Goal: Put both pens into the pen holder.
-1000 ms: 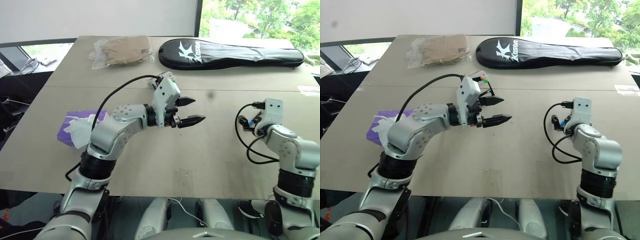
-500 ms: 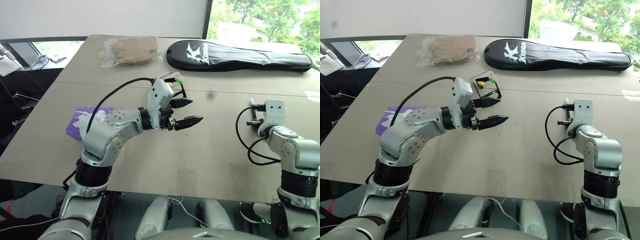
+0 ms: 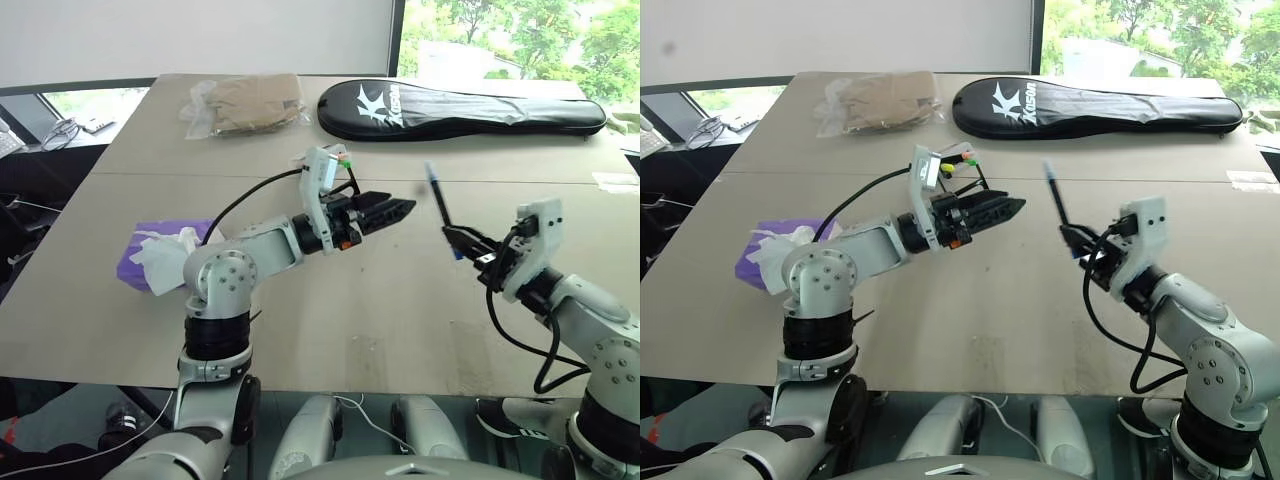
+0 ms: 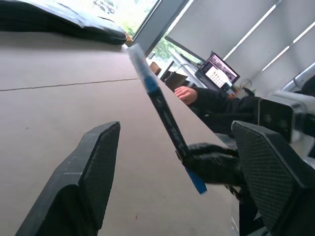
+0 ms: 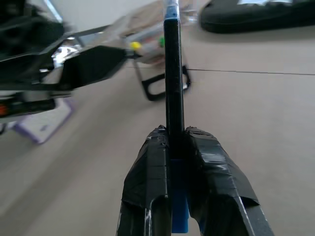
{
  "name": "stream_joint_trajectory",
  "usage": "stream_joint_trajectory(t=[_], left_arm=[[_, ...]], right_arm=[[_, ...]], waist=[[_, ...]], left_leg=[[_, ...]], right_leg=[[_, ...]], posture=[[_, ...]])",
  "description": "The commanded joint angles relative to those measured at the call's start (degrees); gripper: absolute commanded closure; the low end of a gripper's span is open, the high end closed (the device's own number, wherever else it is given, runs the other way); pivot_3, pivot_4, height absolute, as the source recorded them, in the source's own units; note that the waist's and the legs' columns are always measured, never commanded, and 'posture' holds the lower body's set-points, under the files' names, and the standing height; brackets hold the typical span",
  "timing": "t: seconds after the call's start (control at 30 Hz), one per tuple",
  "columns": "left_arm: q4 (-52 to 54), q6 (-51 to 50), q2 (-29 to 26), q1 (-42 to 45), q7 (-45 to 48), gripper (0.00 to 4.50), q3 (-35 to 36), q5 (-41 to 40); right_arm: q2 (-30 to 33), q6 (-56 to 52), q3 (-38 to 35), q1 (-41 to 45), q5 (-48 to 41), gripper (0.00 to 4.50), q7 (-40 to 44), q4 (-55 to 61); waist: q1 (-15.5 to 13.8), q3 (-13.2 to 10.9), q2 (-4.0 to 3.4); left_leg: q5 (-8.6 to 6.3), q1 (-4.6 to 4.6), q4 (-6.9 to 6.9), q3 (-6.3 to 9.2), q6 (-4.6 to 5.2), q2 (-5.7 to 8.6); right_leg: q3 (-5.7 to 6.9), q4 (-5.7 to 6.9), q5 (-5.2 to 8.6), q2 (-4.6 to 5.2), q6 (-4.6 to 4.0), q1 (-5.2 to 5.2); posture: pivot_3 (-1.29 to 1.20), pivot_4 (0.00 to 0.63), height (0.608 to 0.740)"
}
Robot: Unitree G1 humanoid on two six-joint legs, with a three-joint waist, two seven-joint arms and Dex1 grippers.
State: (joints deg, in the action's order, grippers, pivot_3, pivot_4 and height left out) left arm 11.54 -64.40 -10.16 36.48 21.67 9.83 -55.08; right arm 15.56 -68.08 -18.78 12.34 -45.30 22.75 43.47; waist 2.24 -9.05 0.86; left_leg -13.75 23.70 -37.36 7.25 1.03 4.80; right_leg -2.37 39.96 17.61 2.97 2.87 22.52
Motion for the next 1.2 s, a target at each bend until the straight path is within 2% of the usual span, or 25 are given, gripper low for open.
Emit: stream_joint_trajectory(t=[0.03,0.1,0.2,0.33,0.4,0.43,0.5,0.53,0.57,0.63,0.67,0.73,0.77,0.8,0.93,1.07,1.2], left_arm=[[-0.1,-1.2,0.4,2.0,-2.5,0.77,2.9,-3.8],[-0.2,-2.0,0.5,2.3,-3.4,0.77,3.8,-5.7],[0.5,-3.4,0.1,1.9,-4.0,1.54,4.1,-8.3],[2.0,-3.8,-0.3,0.9,-5.0,3.27,4.2,-10.9],[2.1,-3.7,-0.7,0.7,-5.4,4.28,4.1,-11.7],[2.4,-3.6,-1.0,0.5,-5.6,4.46,4.0,-12.0],[3.0,-2.6,-2.2,0.6,-5.7,4.46,4.2,-11.5],[3.1,-1.7,-2.9,0.9,-5.7,4.5,4.4,-10.8],[3.1,-0.5,-3.6,1.4,-5.8,4.5,4.7,-10.1],[4.4,4.7,-7.1,3.0,-4.3,4.5,3.4,-4.3],[4.8,7.1,-8.6,4.1,-3.6,4.5,2.9,-1.9],[5.0,11.4,-10.9,7.2,-3.3,4.5,3.1,1.7],[5.3,14.1,-12.7,8.6,-2.4,4.5,2.3,4.8],[5.9,17.0,-14.6,9.6,-0.9,4.5,1.0,8.0],[6.5,26.2,-18.0,10.6,1.4,4.5,-4.1,18.7],[2.1,48.9,-24.6,6.9,4.8,4.5,-20.0,44.9],[-5.2,59.0,-24.9,6.3,4.8,4.5,-24.6,55.2]], right_arm=[[2.5,2.4,2.7,0.9,-3.5,4.46,2.1,2.4],[3.7,3.5,4.1,1.2,-4.0,4.46,2.3,1.9],[4.6,5.4,5.4,1.8,-5.1,4.5,2.7,1.4],[6.3,7.7,6.5,1.8,-5.7,4.5,3.1,0.7],[6.9,8.8,7.1,1.7,-5.7,4.5,3.0,0.3],[7.2,9.8,7.4,1.4,-5.5,4.5,3.7,-0.3],[7.6,12.3,7.9,1.3,-3.9,4.5,4.7,-1.8],[8.5,14.1,8.6,1.2,-2.8,3.55,6.3,-2.1],[9.5,15.5,9.2,1.0,-1.8,3.33,7.2,-2.2],[11.1,18.6,9.9,0.1,0.6,2.29,8.2,-3.1],[12.0,19.6,9.9,-0.5,1.1,1.62,8.9,-3.5],[13.8,21.6,9.9,-1.4,2.3,0.82,10.4,-4.1],[14.3,23.2,9.8,-1.5,3.5,0.27,10.4,-4.5],[14.6,24.5,9.7,-1.5,4.4,0.06,10.4,-5.0],[15.9,28.4,10.1,-1.7,6.0,0.06,12.2,-5.9],[16.3,29.6,11.1,-0.8,7.1,0.06,12.2,-7.6],[16.5,30.4,11.5,-0.8,7.5,0.06,12.3,-7.8]], waist=[[-0.1,0.0,0.0],[-0.1,0.0,0.0],[-0.2,0.0,0.0],[-0.2,0.0,0.01],[-0.3,0.0,0.02],[-0.3,0.0,0.01],[-0.2,0.0,0.01],[-0.2,0.0,0.01],[-0.2,0.0,0.01],[-0.3,0.0,0.02],[-0.3,0.0,0.02],[-0.5,0.0,0.05],[-0.7,0.0,0.07],[-0.8,0.0,0.08],[-1.2,0.0,0.06],[-1.5,0.0,0.06],[-1.6,0.0,0.08]], left_leg=[[0.0,0.01,0.0,0.0,0.0,0.0],[0.0,0.01,0.0,0.0,-0.01,0.01],[0.01,0.02,0.0,0.0,-0.01,0.01],[0.01,0.02,-0.01,0.0,-0.01,0.01],[0.01,0.02,-0.01,-0.01,-0.01,0.01],[0.01,0.03,-0.01,0.0,-0.01,0.01],[0.01,0.02,-0.01,0.0,-0.02,0.01],[0.01,0.02,-0.01,0.0,-0.02,0.01],[0.01,0.02,-0.01,-0.02,-0.02,0.01],[0.01,0.01,0.0,-0.08,-0.02,0.01],[0.01,0.02,0.0,-0.06,-0.02,0.01],[0.01,0.02,0.0,-0.06,-0.02,0.01],[0.01,0.06,0.0,-0.06,-0.02,0.01],[0.01,0.06,-0.01,-0.04,-0.02,0.01],[0.01,0.03,0.03,-0.14,-0.02,0.02],[0.01,0.01,0.04,-0.09,-0.02,0.01],[0.0,0.05,0.07,-0.1,-0.01,0.02]], right_leg=[[0.0,0.0,0.0,0.01,0.0,0.0],[0.0,-0.02,0.0,0.01,0.0,0.0],[-0.02,-0.02,0.0,0.02,0.0,0.02],[-0.04,-0.02,0.0,0.02,0.0,0.01],[-0.05,-0.03,0.0,0.02,0.0,0.02],[-0.05,-0.03,0.0,0.02,0.0,0.02],[-0.08,-0.02,0.0,0.01,0.0,0.02],[-0.08,-0.02,0.0,0.01,0.0,0.02],[-0.07,-0.02,0.0,0.01,0.0,0.02],[-0.05,-0.02,0.0,0.0,0.0,0.04],[-0.04,-0.02,0.0,0.0,0.0,0.05],[-0.04,-0.02,0.0,0.0,0.0,0.05],[-0.03,-0.03,0.0,0.0,0.0,0.07],[-0.03,-0.06,0.0,0.01,0.0,0.06],[-0.06,-0.1,0.0,0.02,0.0,0.07],[-0.13,-0.08,0.0,0.02,0.0,0.06],[-0.15,-0.1,0.0,0.04,0.0,0.07]], posture=[[0.0,0.15,0.74],[0.0,0.15,0.74],[0.0,0.15,0.74],[0.0,0.15,0.74],[0.0,0.15,0.74],[0.0,0.15,0.74],[0.0,0.15,0.74],[0.0,0.15,0.74],[0.0,0.15,0.74],[0.0,0.15,0.74],[0.0,0.15,0.74],[0.0,0.15,0.74],[0.0,0.15,0.74],[0.0,0.15,0.74],[0.0,0.15,0.74],[0.0,0.15,0.74],[0.0,0.15,0.74]])
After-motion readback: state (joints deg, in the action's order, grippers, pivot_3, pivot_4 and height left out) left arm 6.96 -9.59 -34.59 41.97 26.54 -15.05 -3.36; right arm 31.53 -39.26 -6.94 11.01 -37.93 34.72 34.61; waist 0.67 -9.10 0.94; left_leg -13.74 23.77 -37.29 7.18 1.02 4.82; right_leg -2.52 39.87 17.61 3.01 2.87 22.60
